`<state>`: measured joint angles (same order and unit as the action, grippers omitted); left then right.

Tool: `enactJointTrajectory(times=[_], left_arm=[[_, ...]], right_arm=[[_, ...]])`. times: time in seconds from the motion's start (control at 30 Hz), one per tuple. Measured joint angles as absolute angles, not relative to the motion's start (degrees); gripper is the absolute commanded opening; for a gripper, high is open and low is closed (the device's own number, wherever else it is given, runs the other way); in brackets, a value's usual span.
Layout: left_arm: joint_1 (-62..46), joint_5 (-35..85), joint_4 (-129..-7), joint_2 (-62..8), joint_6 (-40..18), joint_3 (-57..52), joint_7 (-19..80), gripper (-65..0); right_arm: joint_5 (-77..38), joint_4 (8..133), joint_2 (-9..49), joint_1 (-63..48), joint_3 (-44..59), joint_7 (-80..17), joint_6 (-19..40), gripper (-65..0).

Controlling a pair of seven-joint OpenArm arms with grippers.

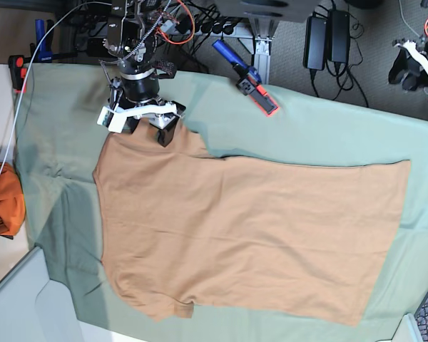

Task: Fold the T-shirt properly
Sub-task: 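Grasp the shirt's shoulder edges with the right and left grippers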

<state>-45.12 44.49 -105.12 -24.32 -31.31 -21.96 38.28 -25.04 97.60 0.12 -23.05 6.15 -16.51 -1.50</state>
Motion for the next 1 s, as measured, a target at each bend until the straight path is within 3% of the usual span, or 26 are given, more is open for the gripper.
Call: enactJointTrajectory(times=[0.03, 0.17, 0.37, 0.63, 1.0], left_arm=[[-44.14, 44.27, -105.12, -24.67, -31.31, -21.96, 38.04, -34.6], [-39.62, 43.7, -104.92, -26.04, -30.41, -21.93, 37.67, -23.8], [-31.42, 43.2, -102.45, -27.94, -27.27, -22.0, 37.5, -23.5], [-21.04, 43.77, -88.09, -28.1, -27.0, -21.93, 37.65, -23.5], [-16.56, 46.61, -84.31, -28.05, -27.24, -15.14, 37.17, -23.5]], right_arm=[[-24.53, 97.6, -0.21, -23.03, 5.74, -16.51, -1.5, -20.7], [-22.17, 97.6, -1.02, -23.03, 4.73, -16.51, -1.5, -20.7], [-19.4, 97.6, -1.1, -23.16, 4.62, -16.56, -1.48, -20.7], [-18.74, 97.6, -1.13, -23.18, 4.62, -16.56, -1.48, -20.7], [-18.15, 97.6, -1.1, -23.18, 4.62, -16.56, -1.45, -20.7]])
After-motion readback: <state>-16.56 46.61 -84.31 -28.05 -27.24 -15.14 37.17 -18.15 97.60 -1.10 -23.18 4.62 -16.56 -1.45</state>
